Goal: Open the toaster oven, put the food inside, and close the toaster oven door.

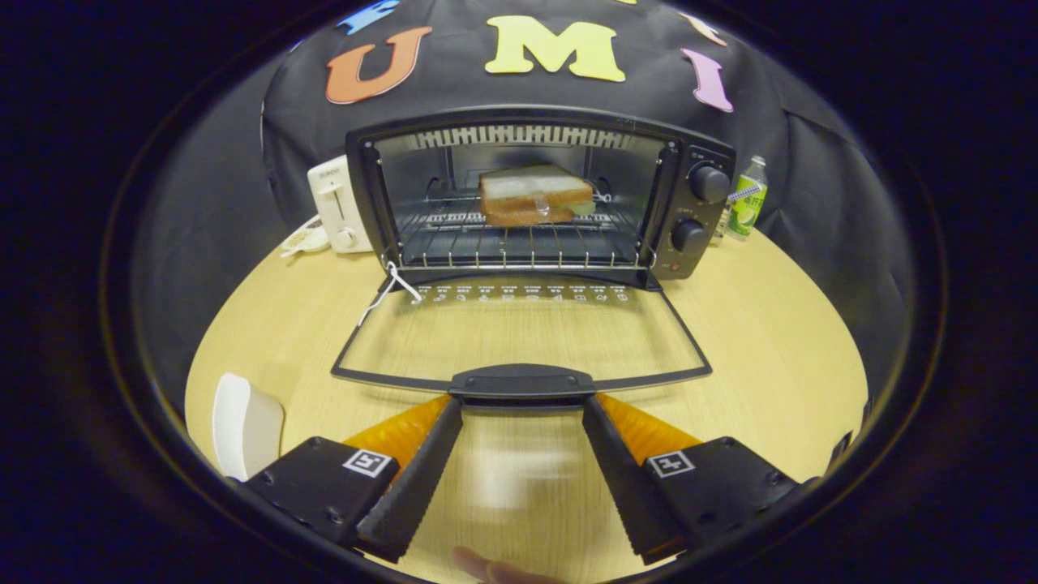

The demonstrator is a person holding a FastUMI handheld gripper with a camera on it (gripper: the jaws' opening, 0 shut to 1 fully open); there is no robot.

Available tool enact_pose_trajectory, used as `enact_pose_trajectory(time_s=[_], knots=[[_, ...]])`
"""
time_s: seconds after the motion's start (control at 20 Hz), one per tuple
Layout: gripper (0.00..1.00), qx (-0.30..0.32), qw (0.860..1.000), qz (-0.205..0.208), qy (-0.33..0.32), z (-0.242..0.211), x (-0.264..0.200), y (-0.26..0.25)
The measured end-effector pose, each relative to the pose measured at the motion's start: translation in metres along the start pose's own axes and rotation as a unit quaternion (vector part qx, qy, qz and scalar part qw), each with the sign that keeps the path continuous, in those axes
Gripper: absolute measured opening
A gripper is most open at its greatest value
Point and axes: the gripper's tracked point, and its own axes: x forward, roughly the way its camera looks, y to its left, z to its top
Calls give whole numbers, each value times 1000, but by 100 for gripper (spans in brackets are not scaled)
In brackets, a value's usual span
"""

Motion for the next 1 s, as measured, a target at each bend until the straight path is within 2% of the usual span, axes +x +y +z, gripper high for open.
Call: enact_pose_trajectory(time_s=[1.0], knots=[[99, -13, 999, -2, -43, 29, -24, -1]])
